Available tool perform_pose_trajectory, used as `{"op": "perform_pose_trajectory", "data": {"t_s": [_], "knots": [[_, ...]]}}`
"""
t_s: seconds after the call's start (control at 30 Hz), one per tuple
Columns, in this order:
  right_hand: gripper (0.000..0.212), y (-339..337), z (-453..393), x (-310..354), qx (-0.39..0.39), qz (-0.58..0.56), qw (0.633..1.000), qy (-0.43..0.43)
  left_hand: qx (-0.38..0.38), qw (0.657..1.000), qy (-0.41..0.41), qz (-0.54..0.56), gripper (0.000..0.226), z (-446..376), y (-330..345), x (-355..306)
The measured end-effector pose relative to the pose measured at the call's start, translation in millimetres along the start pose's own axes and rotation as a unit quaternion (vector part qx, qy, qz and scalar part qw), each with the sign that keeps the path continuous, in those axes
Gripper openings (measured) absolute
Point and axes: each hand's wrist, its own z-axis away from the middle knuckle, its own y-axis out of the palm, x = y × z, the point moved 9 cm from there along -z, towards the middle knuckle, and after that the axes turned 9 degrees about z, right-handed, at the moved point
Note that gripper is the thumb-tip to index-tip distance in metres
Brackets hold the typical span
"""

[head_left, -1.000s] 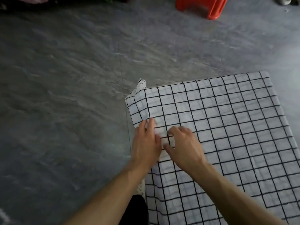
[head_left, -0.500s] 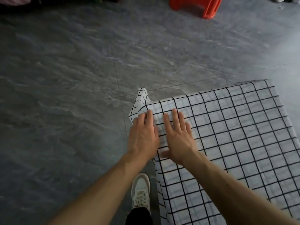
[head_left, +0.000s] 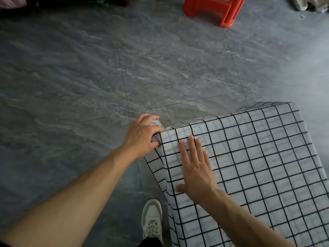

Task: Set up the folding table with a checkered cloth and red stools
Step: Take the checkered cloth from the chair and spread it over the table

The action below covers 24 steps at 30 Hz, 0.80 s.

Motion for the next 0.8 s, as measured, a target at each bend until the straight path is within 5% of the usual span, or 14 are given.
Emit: {"op": "perform_pose_trajectory", "data": {"t_s": [0.1,0.2,0.3,0.43,0.5,0.63,0.73,0.8], "knots": [[0.135,2,-1,0,0.008,0.009,1.000,0.001,-0.051,0.998,0.047,-0.009,0.009,0,-7,3],[0.135,2,-2,0,0.019,0.008,1.000,0.000,-0.083,0.995,-0.011,-0.050,0.004,3,-20,28],[0.136,3,-3,0,0.023,0.014,1.000,0.002,-0.066,0.992,-0.071,-0.084,0.024,7,-26,52],[0.136,4,-2,0,0.026,0.020,0.999,0.006,-0.013,0.998,0.006,-0.054,0.070,7,-19,21],[0.136,3,-2,1,0.023,0.021,0.999,0.006,0.016,0.998,0.033,-0.046,0.064,3,-6,6],[0.136,2,-1,1,0.018,0.023,1.000,0.005,0.002,0.998,-0.015,-0.065,0.019,-6,3,16],[0.136,2,-1,1,0.016,0.026,1.000,0.002,-0.023,0.985,-0.134,-0.105,0.030,-1,-14,44],[0.136,0,-2,1,0.011,0.021,1.000,0.001,-0.071,0.989,-0.111,-0.065,0.044,5,-24,27]]}}
